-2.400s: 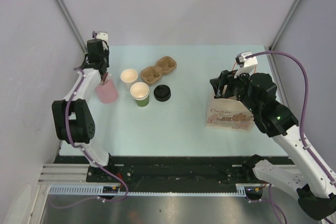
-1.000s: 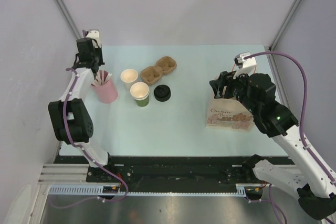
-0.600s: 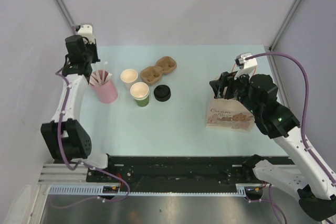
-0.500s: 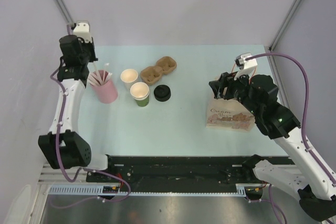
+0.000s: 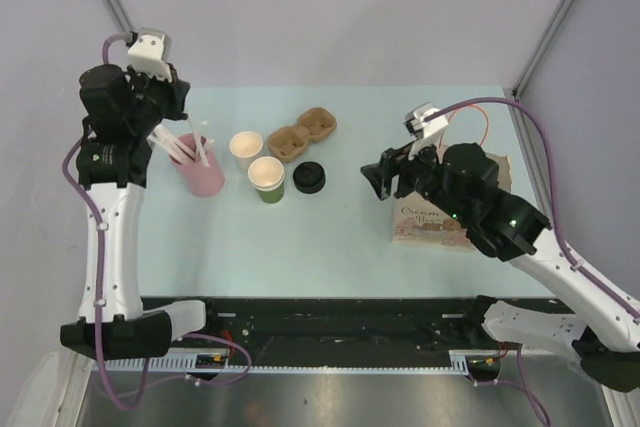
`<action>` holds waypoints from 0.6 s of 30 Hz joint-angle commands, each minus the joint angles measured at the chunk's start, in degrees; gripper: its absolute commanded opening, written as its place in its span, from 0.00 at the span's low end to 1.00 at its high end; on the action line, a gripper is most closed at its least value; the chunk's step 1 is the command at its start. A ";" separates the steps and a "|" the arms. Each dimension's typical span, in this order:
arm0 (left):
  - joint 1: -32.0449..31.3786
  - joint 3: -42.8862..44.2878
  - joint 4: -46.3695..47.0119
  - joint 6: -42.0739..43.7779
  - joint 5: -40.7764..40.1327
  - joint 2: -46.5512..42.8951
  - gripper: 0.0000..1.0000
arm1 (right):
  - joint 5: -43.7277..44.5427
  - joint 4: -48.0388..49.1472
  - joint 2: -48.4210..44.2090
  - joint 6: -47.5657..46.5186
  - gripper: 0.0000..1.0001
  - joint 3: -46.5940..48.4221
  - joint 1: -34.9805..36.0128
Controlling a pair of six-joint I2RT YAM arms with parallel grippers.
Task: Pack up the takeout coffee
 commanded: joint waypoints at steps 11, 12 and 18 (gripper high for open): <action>-19.13 9.99 -19.04 -3.50 27.63 -2.76 0.00 | -1.27 26.48 19.67 -6.17 0.91 7.71 17.13; -19.67 9.90 -19.21 -3.59 28.51 -2.76 0.01 | -0.83 28.06 20.46 -5.64 0.91 8.07 17.22; -23.54 10.43 -20.09 -5.09 30.36 -2.32 0.00 | -1.09 31.59 25.74 -3.09 0.88 11.49 17.04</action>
